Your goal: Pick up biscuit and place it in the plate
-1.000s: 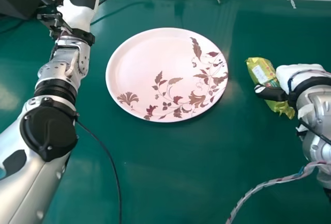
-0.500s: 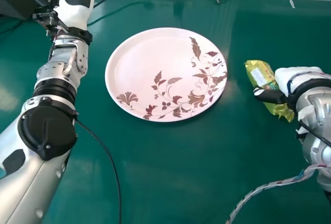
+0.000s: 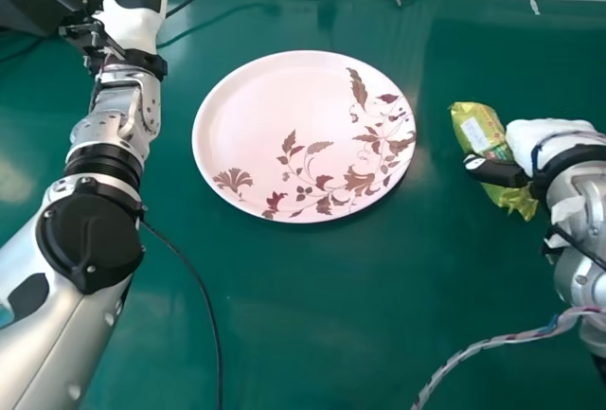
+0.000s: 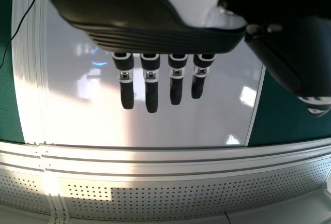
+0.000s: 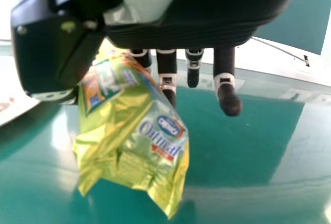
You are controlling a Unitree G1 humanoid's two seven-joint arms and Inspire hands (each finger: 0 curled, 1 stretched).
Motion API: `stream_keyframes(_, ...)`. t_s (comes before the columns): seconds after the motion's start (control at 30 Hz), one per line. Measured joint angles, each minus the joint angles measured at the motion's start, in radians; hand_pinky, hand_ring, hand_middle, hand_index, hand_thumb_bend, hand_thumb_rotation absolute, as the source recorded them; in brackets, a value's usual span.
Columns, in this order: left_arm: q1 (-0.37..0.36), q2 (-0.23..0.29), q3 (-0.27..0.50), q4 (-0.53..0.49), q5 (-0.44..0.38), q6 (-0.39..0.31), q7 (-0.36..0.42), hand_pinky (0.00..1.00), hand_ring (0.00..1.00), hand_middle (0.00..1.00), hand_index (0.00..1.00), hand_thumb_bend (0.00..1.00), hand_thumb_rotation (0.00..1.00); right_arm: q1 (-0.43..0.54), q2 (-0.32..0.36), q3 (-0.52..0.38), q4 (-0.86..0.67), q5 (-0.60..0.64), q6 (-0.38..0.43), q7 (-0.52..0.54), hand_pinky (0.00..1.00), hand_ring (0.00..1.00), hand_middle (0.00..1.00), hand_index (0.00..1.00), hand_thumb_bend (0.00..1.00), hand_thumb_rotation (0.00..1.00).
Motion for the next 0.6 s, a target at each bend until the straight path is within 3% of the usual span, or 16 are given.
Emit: stream_keyframes(0.6, 0.000, -0.003, -0.013, -0.006, 0.002, -0.013, 0.003, 0.82, 0.86, 0.95, 0.98, 1.00, 0.40, 0.009, 0.027, -0.053, -0.101, -0.031, 0.011, 0.001, 0.12, 0.42, 0.47, 0.50, 0.49, 0.00)
